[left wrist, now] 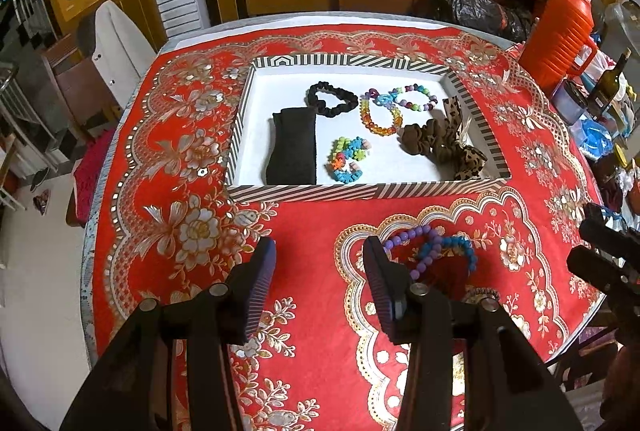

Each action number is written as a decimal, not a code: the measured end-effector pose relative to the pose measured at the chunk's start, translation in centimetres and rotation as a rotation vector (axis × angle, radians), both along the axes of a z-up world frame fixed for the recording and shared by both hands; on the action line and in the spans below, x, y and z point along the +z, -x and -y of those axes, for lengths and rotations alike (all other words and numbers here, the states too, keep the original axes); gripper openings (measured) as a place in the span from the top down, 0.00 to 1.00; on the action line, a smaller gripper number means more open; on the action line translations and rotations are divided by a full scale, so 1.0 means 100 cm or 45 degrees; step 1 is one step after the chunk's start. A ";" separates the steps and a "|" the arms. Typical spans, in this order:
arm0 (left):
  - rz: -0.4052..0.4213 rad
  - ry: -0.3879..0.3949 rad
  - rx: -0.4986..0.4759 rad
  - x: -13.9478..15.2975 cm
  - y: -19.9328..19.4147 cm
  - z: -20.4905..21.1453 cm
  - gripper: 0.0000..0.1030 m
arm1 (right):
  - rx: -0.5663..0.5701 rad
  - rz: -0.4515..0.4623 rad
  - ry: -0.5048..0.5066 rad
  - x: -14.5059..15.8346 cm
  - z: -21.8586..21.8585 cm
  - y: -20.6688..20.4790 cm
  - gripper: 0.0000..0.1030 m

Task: Organize jewelry
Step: 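Withdraw both tools from the tray back toward the jewelry pile, then grasp the purple bead bracelet with the left tool while the right tool grasps the blue bead bracelet, then carry the purple and blue bracelets into the tray and open both tools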

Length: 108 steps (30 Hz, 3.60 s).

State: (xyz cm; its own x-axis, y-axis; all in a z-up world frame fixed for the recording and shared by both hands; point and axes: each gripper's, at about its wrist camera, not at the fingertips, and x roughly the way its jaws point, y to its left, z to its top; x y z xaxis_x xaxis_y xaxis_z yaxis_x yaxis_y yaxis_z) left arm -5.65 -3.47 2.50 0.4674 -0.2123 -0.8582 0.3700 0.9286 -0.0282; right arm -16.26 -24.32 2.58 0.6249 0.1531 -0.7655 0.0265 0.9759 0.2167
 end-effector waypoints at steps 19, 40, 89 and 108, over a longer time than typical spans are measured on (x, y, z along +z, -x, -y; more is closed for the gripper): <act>-0.074 0.034 -0.026 -0.017 -0.003 -0.003 0.73 | -0.047 -0.087 -0.029 -0.030 0.008 0.003 0.44; -0.108 0.013 -0.047 -0.028 -0.009 0.010 0.73 | -0.034 -0.112 -0.022 -0.035 0.010 -0.008 0.44; -0.289 -0.007 -0.186 -0.084 -0.041 0.055 1.00 | 0.191 -0.195 0.036 -0.092 0.011 -0.072 0.92; -0.085 0.044 -0.207 0.006 -0.053 0.037 1.00 | 0.125 0.048 0.036 0.007 0.029 -0.057 0.92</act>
State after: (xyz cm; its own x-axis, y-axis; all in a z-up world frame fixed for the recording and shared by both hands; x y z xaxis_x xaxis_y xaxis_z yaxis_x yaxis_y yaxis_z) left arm -0.40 -7.18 3.09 0.3667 -0.3100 -0.8772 0.5112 0.8549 -0.0884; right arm -10.55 -27.23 3.26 0.6364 0.1940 -0.7466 -0.0775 0.9790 0.1883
